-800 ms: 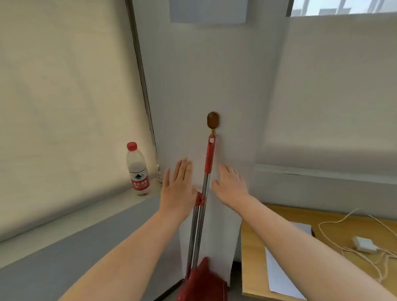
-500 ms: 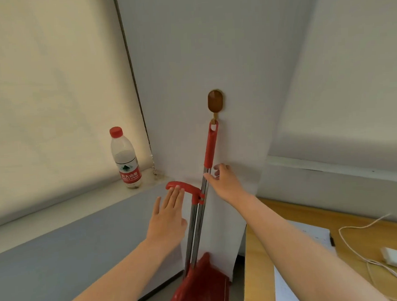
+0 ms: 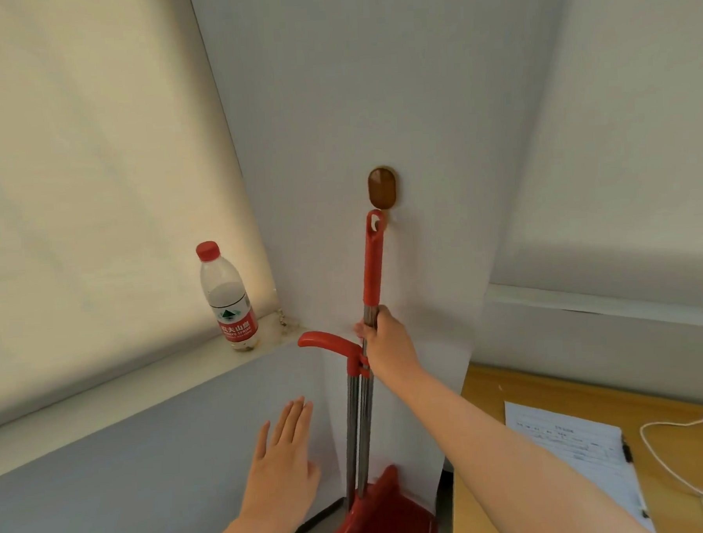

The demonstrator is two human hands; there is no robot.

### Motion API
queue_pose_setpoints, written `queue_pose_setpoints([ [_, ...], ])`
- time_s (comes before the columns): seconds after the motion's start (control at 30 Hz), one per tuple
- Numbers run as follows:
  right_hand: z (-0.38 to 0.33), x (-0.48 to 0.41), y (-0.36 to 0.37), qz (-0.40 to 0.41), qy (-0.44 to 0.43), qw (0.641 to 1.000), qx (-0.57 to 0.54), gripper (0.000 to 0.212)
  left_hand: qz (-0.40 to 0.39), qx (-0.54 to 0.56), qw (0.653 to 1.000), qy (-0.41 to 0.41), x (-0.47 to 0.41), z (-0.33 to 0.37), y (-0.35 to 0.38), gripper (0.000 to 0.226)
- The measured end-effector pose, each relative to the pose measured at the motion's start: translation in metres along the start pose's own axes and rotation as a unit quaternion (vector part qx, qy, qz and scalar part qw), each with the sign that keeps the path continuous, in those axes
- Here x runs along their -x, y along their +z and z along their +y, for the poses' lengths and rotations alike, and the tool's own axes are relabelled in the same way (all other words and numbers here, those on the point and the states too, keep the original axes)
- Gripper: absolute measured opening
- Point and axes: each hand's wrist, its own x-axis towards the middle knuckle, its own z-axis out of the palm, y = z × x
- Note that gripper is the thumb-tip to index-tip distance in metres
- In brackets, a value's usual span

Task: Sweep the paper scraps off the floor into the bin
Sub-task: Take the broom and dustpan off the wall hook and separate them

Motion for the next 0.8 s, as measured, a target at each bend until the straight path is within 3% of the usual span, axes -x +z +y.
queue_pose_setpoints([
  [0.13,-0.021,0.01,-0.008,-0.007,-0.024,0.999,0.024,0.004,-0.009,-0.031,0.999,0.001,0.004,-0.01,-0.026,0.099],
  [0.2,-0.028,0.018,-0.014,-0.019,-0.026,0.999,0.029,0.004,0.06,-0.016,0.998,0.016,-0.001,-0.004,-0.056,0.089],
  [0.33,-0.028,0.063,-0.018,-0.073,-0.012,0.997,0.027,0.008,0.106,-0.009,0.992,0.068,-0.002,0.004,-0.108,0.078],
  [0.47,-0.016,0.13,-0.02,-0.148,-0.027,0.988,0.035,0.009,0.009,-0.071,0.986,0.148,0.03,0.01,-0.106,0.088],
  [0.53,-0.015,0.156,-0.024,-0.197,-0.054,0.978,0.039,0.02,-0.049,-0.075,0.981,0.171,0.047,0.02,-0.091,0.089],
  [0.67,-0.014,0.18,-0.032,-0.258,-0.109,0.958,0.066,0.013,-0.097,0.059,0.99,0.087,0.07,0.031,-0.075,0.043],
  [0.8,-0.009,0.201,-0.041,-0.258,-0.155,0.946,0.119,0.013,-0.135,0.003,0.986,0.096,0.097,0.03,-0.07,0.031],
])
